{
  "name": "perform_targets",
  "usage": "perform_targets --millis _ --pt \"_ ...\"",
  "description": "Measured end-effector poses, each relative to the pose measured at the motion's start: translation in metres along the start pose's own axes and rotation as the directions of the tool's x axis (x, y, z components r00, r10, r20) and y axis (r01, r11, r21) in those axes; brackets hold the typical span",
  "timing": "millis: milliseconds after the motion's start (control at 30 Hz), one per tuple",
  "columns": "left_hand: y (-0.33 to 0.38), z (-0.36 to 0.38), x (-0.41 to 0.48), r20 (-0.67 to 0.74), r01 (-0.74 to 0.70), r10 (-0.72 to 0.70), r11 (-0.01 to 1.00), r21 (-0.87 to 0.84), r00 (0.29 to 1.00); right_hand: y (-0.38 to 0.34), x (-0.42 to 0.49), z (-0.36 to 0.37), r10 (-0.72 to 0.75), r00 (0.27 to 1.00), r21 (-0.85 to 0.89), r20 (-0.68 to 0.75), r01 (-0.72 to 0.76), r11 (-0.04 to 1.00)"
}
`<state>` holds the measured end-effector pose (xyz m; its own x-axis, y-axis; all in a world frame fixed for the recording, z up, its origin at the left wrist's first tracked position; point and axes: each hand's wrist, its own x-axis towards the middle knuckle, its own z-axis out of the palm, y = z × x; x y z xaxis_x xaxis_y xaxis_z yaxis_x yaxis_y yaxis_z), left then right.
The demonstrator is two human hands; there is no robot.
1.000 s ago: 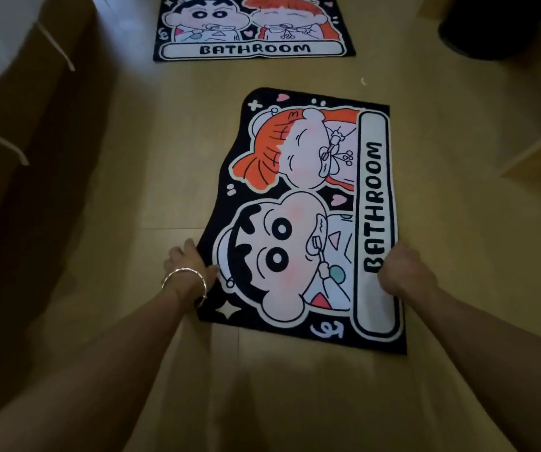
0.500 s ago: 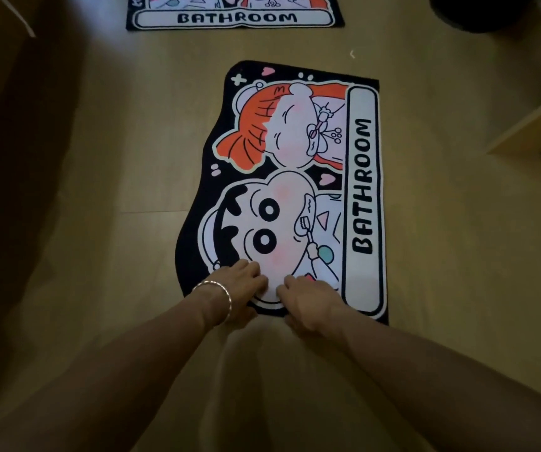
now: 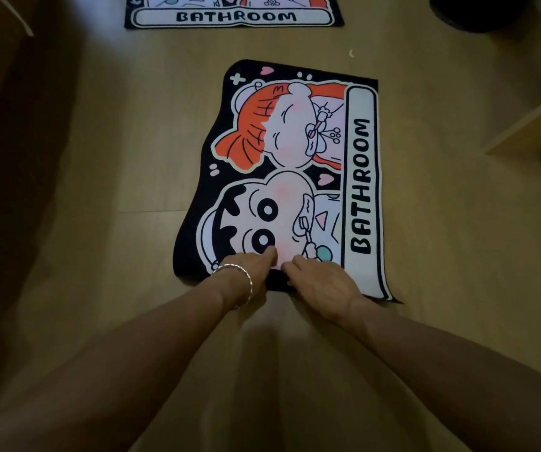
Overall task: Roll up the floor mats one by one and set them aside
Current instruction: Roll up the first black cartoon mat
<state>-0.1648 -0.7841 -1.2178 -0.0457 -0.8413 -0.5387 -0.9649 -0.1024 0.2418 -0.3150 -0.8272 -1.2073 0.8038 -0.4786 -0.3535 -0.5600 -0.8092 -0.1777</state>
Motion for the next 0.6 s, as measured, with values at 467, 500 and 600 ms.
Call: perform_targets --millis 467,500,600 --pt "0.007 0.009 -0.01 -0.109 -0.047 0.083 0.952 0.301 0.991 -0.003 0.008 -0.001 0.178 0.973 0.034 0.147 -0.185 0.982" --pt "0.008 0.007 -0.009 -0.118 -0.037 0.072 0.959 0.279 0.99 -0.003 0.008 -0.001 0.188 0.972 0.044 0.14 -0.196 0.98" --pt "0.01 0.002 -0.007 -0.129 -0.053 0.092 0.959 0.279 0.987 -0.007 0.005 0.003 0.224 0.969 0.045 0.105 -0.23 0.972"
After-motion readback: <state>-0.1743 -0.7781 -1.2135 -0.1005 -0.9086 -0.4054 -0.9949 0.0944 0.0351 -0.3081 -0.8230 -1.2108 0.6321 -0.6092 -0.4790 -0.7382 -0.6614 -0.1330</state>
